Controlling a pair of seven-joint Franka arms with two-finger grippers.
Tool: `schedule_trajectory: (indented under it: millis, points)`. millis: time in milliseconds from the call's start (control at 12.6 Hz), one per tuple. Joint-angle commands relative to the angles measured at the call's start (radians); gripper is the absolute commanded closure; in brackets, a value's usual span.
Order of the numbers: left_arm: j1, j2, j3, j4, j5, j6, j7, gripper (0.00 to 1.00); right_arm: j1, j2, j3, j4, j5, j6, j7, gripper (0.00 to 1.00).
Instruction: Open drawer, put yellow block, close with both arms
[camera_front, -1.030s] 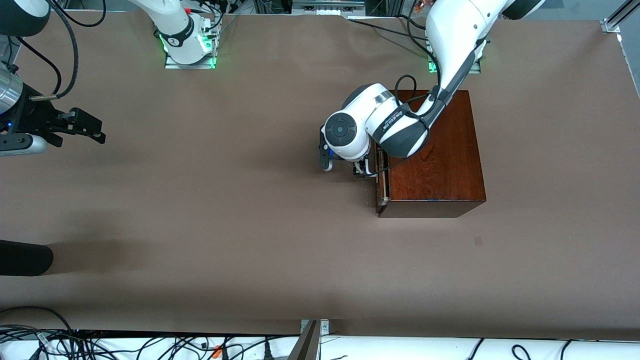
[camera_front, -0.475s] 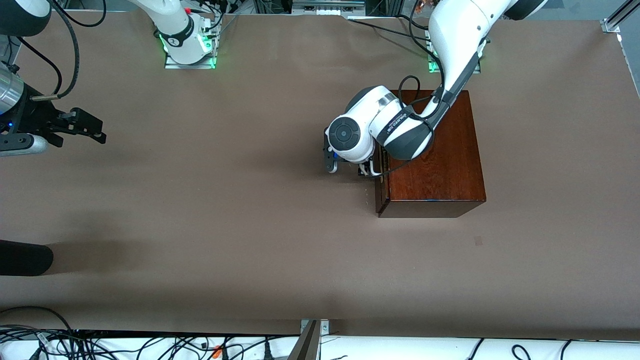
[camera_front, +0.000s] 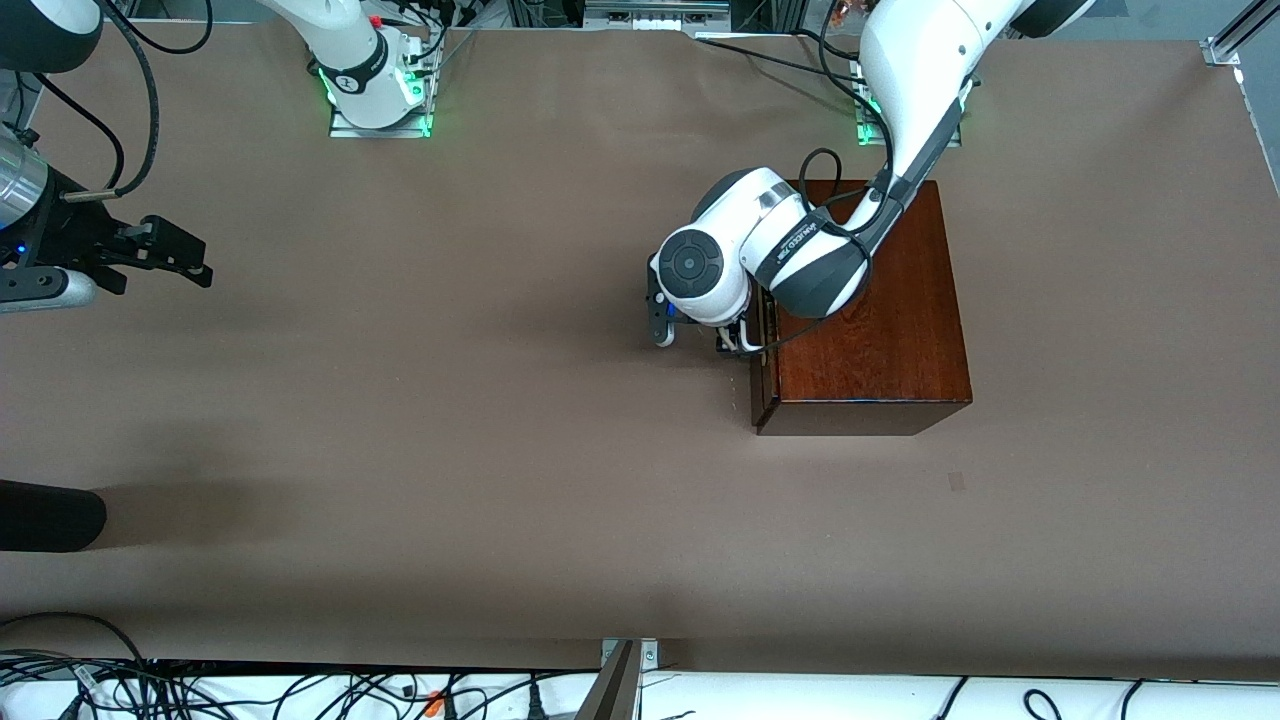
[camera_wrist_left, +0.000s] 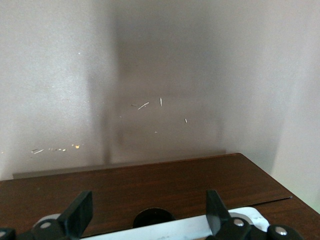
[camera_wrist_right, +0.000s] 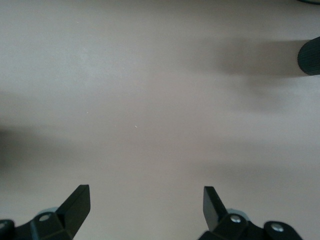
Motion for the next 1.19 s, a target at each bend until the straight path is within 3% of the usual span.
schedule_trajectory:
  millis: [0, 317, 475, 713, 1109]
  points:
    - [0.009, -0.018, -0.004, 0.0, 0.033, -0.027, 0.02, 0.0, 0.0, 0.002, 0.005, 0.011, -0.015, 0.0, 0.013, 0.0]
    - [0.009, -0.047, -0.014, 0.064, -0.006, -0.025, -0.018, 0.0, 0.0, 0.003, 0.005, 0.011, -0.015, 0.0, 0.013, 0.0]
    - [0.027, -0.106, -0.007, 0.074, -0.108, -0.038, -0.069, 0.0, 0.0, 0.003, 0.005, 0.011, -0.015, 0.0, 0.011, 0.0]
    - [0.107, -0.203, -0.007, 0.075, -0.125, -0.163, -0.289, 0.0, 0.0, 0.002, 0.005, 0.011, -0.015, 0.0, 0.013, 0.0]
    - [0.254, -0.36, -0.001, 0.077, -0.11, -0.24, -0.525, 0.0, 0.0, 0.002, 0.005, 0.011, -0.015, 0.0, 0.013, 0.0]
